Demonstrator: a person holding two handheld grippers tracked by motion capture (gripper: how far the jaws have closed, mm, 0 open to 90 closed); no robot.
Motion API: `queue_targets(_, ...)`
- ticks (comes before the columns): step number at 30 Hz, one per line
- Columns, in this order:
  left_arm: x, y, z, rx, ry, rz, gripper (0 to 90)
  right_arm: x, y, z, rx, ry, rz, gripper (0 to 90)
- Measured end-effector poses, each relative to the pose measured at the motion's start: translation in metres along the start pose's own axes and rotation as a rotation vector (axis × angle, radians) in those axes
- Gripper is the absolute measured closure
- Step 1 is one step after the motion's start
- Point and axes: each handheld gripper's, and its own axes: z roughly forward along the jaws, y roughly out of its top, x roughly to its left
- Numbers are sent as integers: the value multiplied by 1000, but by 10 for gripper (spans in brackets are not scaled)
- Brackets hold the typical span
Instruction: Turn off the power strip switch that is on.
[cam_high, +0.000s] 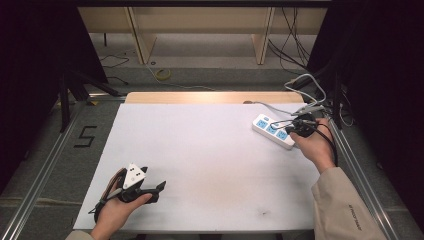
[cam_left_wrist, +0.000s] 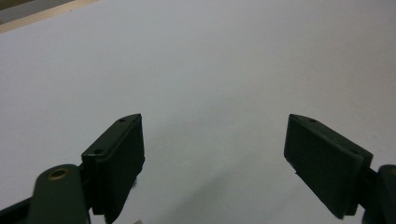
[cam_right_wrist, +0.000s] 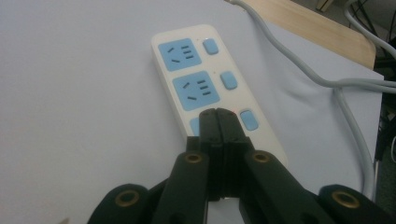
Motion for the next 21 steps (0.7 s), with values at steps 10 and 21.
queue_targets(10,0,0,0,-2,0,-2,201,-10,6,7,17,-3,24,900)
queue_targets(21,0,0,1,-1,-2,-3,200,-13,9,19,44,-2,36,900)
